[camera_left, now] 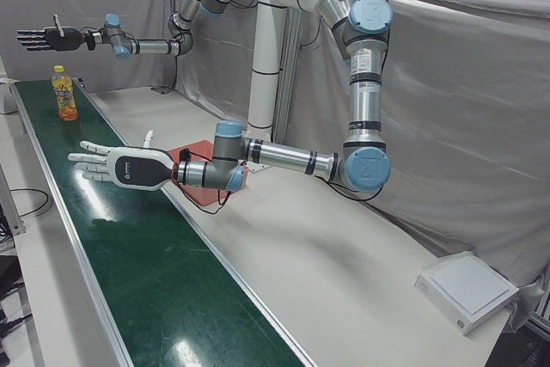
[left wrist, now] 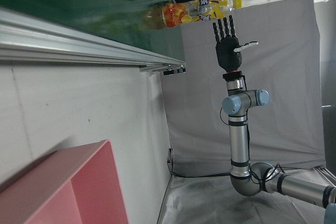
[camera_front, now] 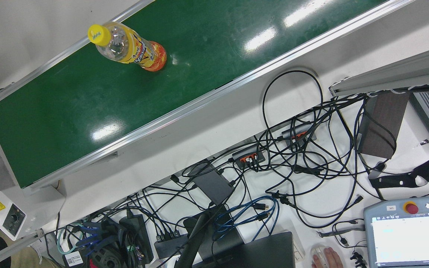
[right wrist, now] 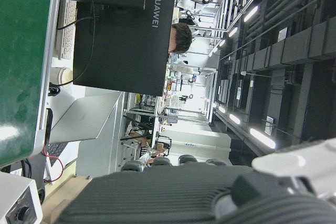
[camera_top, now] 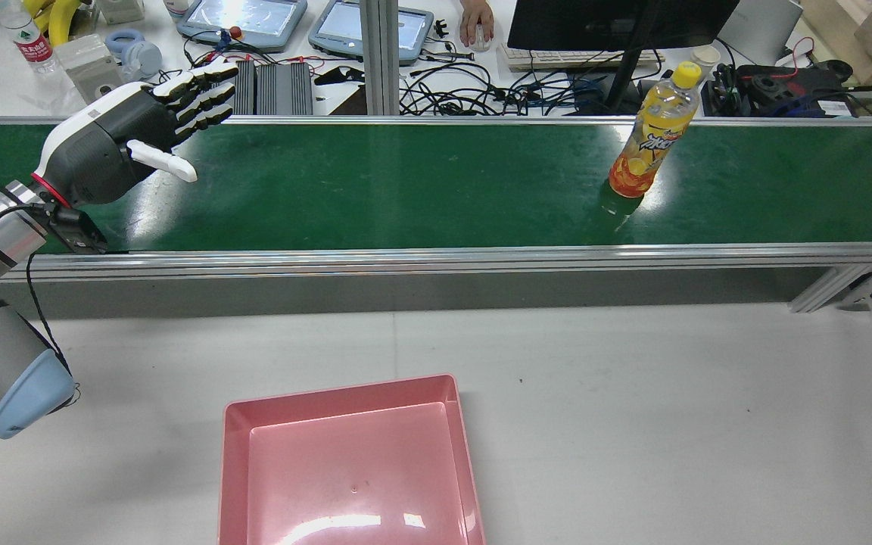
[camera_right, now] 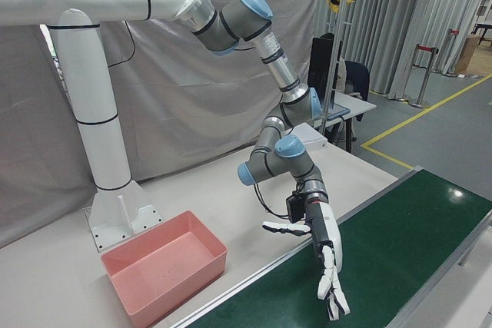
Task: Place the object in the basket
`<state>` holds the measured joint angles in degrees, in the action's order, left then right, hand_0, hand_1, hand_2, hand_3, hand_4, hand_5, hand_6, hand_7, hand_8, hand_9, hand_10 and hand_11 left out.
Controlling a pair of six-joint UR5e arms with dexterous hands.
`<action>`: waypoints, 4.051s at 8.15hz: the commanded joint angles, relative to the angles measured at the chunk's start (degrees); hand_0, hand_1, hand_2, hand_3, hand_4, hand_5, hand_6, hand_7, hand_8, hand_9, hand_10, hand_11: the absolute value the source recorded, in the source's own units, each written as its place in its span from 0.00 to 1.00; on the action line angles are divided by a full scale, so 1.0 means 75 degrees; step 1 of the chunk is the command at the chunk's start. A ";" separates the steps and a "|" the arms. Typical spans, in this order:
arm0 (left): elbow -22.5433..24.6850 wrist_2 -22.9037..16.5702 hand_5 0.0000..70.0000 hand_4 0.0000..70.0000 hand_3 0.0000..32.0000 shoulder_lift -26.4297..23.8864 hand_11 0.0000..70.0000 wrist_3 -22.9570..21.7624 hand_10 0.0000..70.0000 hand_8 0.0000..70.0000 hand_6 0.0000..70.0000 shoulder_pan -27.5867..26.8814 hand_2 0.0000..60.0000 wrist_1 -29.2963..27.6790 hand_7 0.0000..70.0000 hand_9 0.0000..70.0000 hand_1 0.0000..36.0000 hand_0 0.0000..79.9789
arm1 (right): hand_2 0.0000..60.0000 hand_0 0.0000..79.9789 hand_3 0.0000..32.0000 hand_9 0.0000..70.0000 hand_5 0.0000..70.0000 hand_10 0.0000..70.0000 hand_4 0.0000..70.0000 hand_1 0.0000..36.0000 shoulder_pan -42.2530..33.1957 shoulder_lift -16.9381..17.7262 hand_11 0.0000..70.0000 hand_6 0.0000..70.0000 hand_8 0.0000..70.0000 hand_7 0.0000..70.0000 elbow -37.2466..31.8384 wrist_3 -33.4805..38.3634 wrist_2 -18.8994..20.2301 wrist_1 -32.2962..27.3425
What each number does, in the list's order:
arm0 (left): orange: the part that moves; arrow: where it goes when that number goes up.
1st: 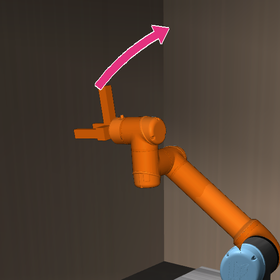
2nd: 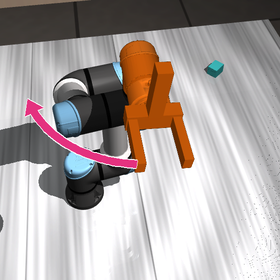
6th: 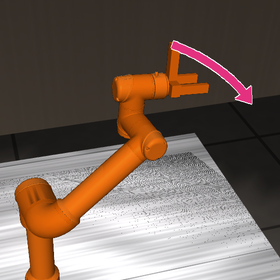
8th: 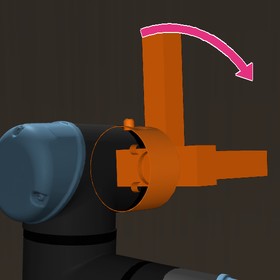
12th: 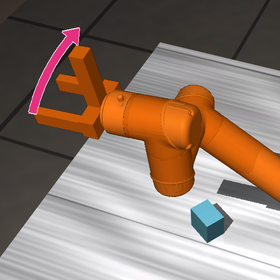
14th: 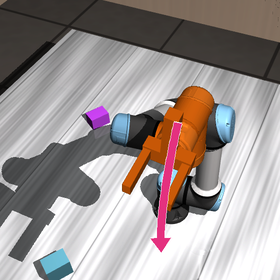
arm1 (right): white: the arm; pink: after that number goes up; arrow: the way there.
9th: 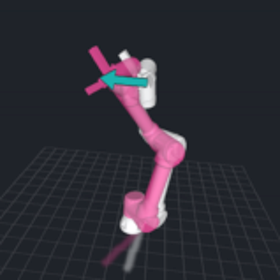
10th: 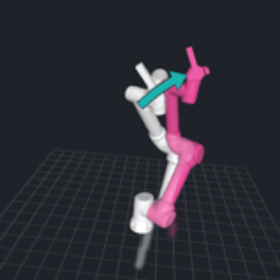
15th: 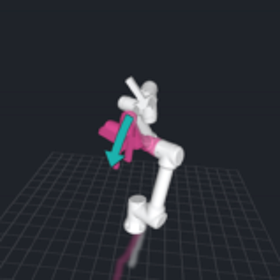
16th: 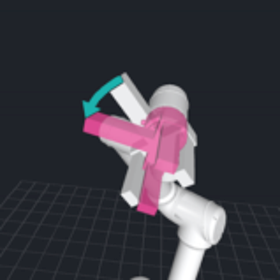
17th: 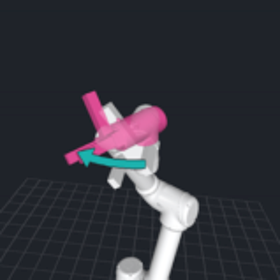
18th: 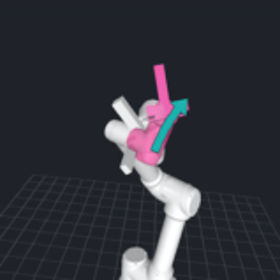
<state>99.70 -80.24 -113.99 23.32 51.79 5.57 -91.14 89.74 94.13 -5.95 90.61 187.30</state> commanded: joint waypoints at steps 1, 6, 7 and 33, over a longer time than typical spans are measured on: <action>-0.0004 0.0000 0.22 0.17 0.10 0.0000 0.13 0.0008 0.08 0.09 0.01 -0.0014 0.00 0.0008 0.00 0.09 0.33 0.65 | 0.00 0.00 0.00 0.00 0.00 0.00 0.00 0.00 0.0000 0.0000 0.00 0.00 0.00 0.00 0.0000 -0.0004 0.0000 0.0000; -0.0004 0.0000 0.21 0.17 0.12 0.0000 0.13 0.0008 0.07 0.09 0.00 -0.0026 0.00 0.0008 0.00 0.09 0.29 0.65 | 0.00 0.00 0.00 0.00 0.00 0.00 0.00 0.00 0.0000 0.0000 0.00 0.00 0.00 0.00 0.0000 -0.0004 0.0000 0.0000; -0.0004 0.0000 0.21 0.17 0.12 0.0000 0.13 -0.0003 0.08 0.09 0.00 -0.0026 0.00 0.0008 0.00 0.10 0.29 0.65 | 0.00 0.00 0.00 0.00 0.00 0.00 0.00 0.00 0.0000 0.0000 0.00 0.00 0.00 0.00 0.0000 -0.0004 0.0000 0.0000; 0.0054 -0.0024 0.22 0.18 0.08 -0.0012 0.13 -0.0015 0.07 0.10 0.01 0.0009 0.00 0.0043 0.00 0.10 0.33 0.66 | 0.00 0.00 0.00 0.00 0.00 0.00 0.00 0.00 0.0000 0.0000 0.00 0.00 0.00 0.00 0.0000 -0.0004 0.0000 0.0000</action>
<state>100.07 -80.41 -114.11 23.19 51.85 5.75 -91.14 89.74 94.13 -5.97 90.61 187.29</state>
